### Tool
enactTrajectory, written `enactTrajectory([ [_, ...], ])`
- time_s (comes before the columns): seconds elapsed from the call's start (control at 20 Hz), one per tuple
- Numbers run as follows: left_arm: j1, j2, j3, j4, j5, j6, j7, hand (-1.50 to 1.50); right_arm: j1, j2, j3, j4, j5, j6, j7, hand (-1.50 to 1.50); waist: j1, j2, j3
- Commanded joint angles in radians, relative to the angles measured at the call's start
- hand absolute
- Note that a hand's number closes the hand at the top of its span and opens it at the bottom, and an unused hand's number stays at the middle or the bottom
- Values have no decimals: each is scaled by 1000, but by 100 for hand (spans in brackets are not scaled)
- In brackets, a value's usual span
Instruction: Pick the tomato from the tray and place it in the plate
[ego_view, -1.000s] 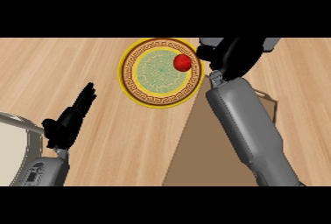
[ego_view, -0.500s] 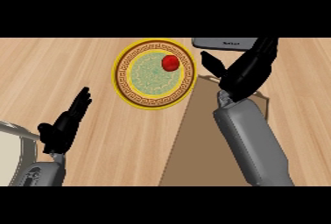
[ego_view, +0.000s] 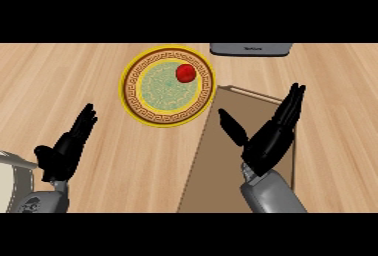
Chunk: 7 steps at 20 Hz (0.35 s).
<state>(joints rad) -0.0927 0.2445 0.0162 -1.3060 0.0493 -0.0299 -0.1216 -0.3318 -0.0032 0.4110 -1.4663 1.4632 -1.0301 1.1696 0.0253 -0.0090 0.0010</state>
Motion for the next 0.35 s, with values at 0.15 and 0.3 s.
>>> enactTrajectory([
  [0.15,-3,-7,12,-16,6,11,9,0,211,3,164,-109,91,-169,228,-150,-28,2,-1],
  [0.3,17,24,31,-18,3,4,3,0,297,3,179,-112,171,-223,232,-150,-31,3,-1],
])
